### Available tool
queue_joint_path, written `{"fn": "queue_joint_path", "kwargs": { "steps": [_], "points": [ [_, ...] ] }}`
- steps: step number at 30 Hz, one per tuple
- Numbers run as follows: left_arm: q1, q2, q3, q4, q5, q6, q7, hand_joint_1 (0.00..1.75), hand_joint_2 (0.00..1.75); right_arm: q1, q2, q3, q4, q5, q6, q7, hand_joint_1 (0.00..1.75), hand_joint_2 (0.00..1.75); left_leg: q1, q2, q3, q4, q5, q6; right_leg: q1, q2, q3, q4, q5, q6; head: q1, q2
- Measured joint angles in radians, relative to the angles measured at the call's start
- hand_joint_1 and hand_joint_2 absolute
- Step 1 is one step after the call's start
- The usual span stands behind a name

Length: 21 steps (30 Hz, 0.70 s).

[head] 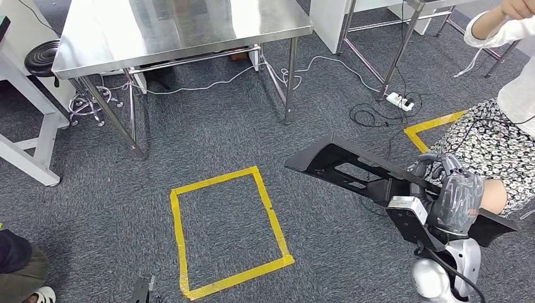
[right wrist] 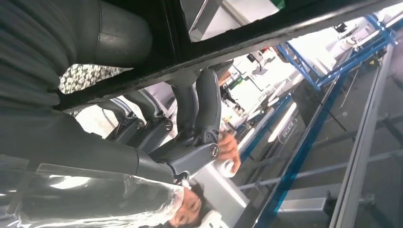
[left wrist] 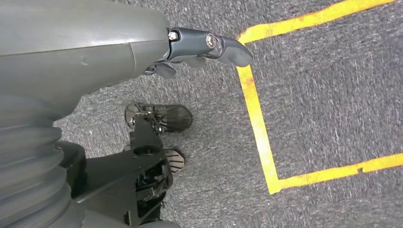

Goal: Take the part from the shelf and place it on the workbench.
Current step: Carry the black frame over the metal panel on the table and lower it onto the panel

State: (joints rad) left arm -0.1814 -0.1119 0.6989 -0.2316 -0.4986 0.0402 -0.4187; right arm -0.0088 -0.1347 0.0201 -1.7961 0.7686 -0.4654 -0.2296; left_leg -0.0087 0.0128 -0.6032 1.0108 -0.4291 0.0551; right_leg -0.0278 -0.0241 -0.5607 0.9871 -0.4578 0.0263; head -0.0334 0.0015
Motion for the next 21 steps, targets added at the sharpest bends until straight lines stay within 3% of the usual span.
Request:
{"fn": "queue_joint_path", "kwargs": {
  "steps": [2,3,6,7,8,10,12,15,17,19,21],
  "points": [
    [0.000,-0.001,0.000,0.000,0.001,0.000,0.002,0.00,1.75,-0.005,0.002,0.000,0.001,0.002,0.002,0.000,1.75,1.75,0.002,-0.008,0.015,-0.025,0.013,0.012,0.003,0.001,-0.008,0.015,-0.010,0.006,0.002,0.000],
    [0.000,-0.002,0.000,0.000,0.002,0.001,0.003,0.00,1.75,-0.008,0.002,0.000,0.001,0.003,0.002,0.000,1.75,1.75,0.004,-0.012,0.023,-0.039,0.020,0.018,0.005,0.005,-0.024,0.048,-0.026,0.003,0.005,0.000],
    [0.001,-0.003,0.000,0.000,0.007,0.001,0.005,0.00,1.75,-0.012,0.002,0.000,0.008,0.004,0.002,0.000,1.75,1.75,0.004,-0.026,0.026,-0.047,0.026,0.026,0.001,0.017,-0.124,0.238,-0.101,-0.008,0.009,0.000],
    [0.002,-0.003,0.000,0.000,0.008,0.001,0.005,0.00,1.75,-0.011,0.002,0.000,0.011,0.003,0.002,0.000,1.75,1.75,0.003,-0.033,0.025,-0.047,0.026,0.026,0.000,0.018,-0.146,0.277,-0.110,-0.004,0.009,0.000],
    [0.004,-0.003,0.000,0.000,0.008,0.001,0.005,0.00,1.75,-0.012,0.002,0.000,0.013,0.003,0.002,0.000,1.75,1.75,0.002,-0.039,0.024,-0.046,0.025,0.025,-0.002,0.019,-0.150,0.278,-0.102,0.004,0.009,0.000],
    [0.005,-0.005,0.000,0.001,0.008,0.001,0.005,0.00,1.75,-0.013,0.002,0.000,0.016,0.002,0.002,0.000,1.75,1.75,0.003,-0.054,0.023,-0.037,0.022,0.019,-0.007,0.023,-0.095,0.165,-0.049,0.025,0.009,0.000],
    [0.005,-0.006,0.000,0.001,0.008,0.001,0.005,0.00,1.75,-0.016,0.001,0.000,0.018,0.001,0.002,-0.001,1.75,1.75,-0.001,-0.066,0.016,-0.018,0.011,0.006,-0.010,0.034,-0.034,0.044,-0.008,0.029,0.009,0.000],
    [0.007,-0.006,0.000,0.000,0.008,0.001,0.005,0.00,1.75,-0.017,0.000,0.000,0.019,-0.001,0.002,-0.002,1.75,1.75,-0.003,-0.074,0.005,-0.003,0.003,-0.009,-0.007,0.034,-0.015,0.013,0.002,0.010,0.006,0.000],
    [0.009,-0.004,0.000,0.000,0.008,0.001,0.005,0.00,1.75,-0.018,0.000,0.000,0.019,-0.001,0.002,-0.002,1.75,1.75,0.003,-0.064,-0.002,0.013,-0.008,-0.018,-0.011,0.029,-0.012,0.011,0.005,-0.002,0.005,0.000],
    [0.008,-0.002,0.000,0.000,0.007,0.002,0.005,0.00,1.75,-0.018,0.000,0.000,0.019,-0.001,0.002,-0.002,1.75,1.75,0.010,-0.041,-0.037,0.091,-0.055,-0.031,-0.014,0.023,-0.009,0.009,0.006,-0.014,0.001,0.000],
    [0.008,-0.003,0.000,0.001,0.007,0.002,0.006,0.00,1.75,-0.016,0.000,0.000,0.019,-0.002,0.001,-0.002,1.75,1.75,0.018,-0.024,-0.103,0.222,-0.116,-0.043,-0.011,0.017,-0.008,0.010,0.003,-0.019,-0.002,0.000]
  ]
}}
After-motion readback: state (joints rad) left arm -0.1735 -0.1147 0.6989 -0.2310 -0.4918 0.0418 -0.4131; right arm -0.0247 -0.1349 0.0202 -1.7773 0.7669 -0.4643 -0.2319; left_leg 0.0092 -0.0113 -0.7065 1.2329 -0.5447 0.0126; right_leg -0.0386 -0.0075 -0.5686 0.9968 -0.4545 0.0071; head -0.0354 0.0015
